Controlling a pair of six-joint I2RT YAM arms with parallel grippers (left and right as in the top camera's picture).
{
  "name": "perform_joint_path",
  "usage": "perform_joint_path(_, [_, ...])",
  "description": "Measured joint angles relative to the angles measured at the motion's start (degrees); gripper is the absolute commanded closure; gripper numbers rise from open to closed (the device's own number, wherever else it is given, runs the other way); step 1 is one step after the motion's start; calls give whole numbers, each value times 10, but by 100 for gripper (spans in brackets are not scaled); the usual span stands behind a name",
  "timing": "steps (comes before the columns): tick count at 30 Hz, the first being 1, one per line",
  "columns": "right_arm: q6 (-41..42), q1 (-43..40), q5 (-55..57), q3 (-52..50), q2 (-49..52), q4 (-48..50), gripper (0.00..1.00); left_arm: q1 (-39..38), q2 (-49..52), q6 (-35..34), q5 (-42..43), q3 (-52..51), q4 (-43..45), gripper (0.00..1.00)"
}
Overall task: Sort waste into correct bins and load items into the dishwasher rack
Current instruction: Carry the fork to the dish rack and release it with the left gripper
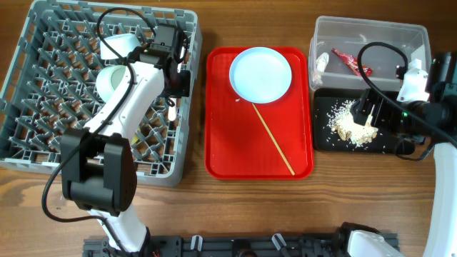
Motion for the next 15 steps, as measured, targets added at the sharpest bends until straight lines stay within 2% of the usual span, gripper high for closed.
perform_joint_path(3, [0,0,0,0,0,0,0,0,0,2,0,0,0,72])
perform_joint_path(10, [0,0,0,0,0,-2,0,0,0,2,0,0,0,67])
perform_joint_path(15, [0,0,0,0,0,-2,0,0,-2,4,0,0,0,57])
